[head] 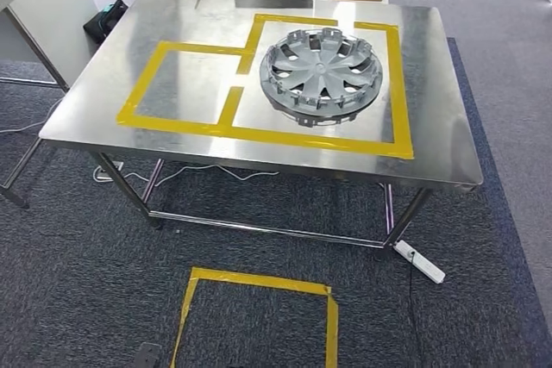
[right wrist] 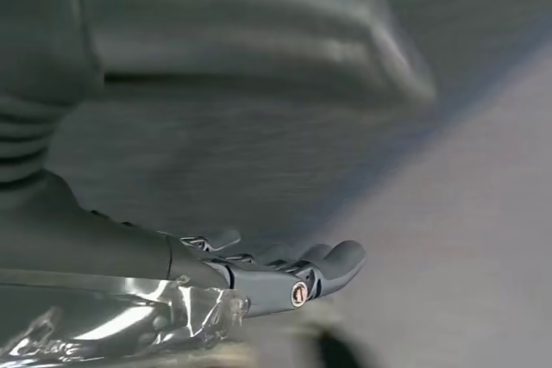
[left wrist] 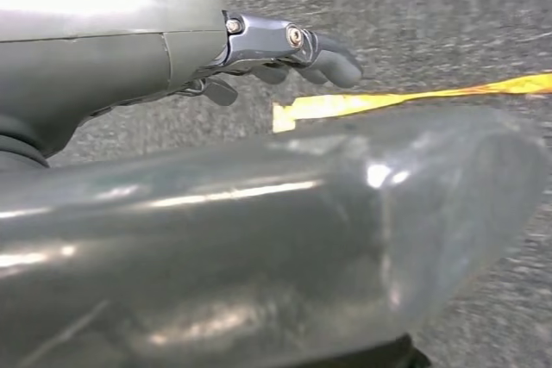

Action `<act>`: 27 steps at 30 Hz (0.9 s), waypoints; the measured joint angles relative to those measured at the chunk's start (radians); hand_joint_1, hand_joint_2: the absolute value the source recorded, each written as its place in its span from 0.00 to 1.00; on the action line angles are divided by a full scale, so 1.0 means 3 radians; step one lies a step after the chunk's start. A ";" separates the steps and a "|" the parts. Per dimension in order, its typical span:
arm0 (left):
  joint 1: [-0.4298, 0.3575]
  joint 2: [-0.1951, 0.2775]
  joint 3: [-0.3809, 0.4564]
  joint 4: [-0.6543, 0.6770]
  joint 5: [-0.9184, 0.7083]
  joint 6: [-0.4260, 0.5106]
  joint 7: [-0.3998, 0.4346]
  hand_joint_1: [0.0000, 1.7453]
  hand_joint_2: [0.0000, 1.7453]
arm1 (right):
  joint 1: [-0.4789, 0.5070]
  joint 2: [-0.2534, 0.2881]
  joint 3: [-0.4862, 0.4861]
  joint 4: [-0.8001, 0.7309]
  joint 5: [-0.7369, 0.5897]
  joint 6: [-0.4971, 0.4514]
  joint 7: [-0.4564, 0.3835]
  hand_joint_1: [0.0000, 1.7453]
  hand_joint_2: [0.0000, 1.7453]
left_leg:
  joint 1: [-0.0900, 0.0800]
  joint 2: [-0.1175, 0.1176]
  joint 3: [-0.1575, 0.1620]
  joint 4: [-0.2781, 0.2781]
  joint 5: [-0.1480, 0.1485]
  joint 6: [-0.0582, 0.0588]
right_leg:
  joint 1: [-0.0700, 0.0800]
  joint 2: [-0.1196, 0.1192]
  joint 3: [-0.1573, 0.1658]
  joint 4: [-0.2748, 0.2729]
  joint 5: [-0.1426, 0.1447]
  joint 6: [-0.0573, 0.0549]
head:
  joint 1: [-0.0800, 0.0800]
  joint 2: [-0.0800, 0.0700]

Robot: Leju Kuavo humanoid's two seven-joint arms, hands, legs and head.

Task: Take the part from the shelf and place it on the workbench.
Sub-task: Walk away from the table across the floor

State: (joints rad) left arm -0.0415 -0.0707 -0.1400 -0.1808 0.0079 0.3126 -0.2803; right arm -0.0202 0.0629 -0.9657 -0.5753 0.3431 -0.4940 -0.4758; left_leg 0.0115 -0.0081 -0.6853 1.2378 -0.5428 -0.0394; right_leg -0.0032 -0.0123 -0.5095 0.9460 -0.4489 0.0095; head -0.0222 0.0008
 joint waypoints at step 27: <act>-0.0147 0.0028 -0.0068 -0.0005 -0.0255 -0.0023 0.0145 0.00 0.00 | -0.0165 0.0190 -0.0032 0.1156 0.0463 0.0731 0.1201 0.00 0.00 | -0.0005 0.0007 0.0038 -0.0506 0.0266 0.0010 | -0.0008 0.0021 0.0124 0.0094 -0.0216 -0.0015 | 0.0003 0.0000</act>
State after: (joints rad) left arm -0.0857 -0.0623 -0.1604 -0.1823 -0.0686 0.3059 -0.2369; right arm -0.0697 0.1200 -0.9752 -0.2284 0.4821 -0.2748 -0.1155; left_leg 0.0102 -0.0060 -0.6739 1.0861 -0.4629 -0.0363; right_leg -0.0056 -0.0061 -0.4723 0.9743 -0.5135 0.0049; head -0.0213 0.0008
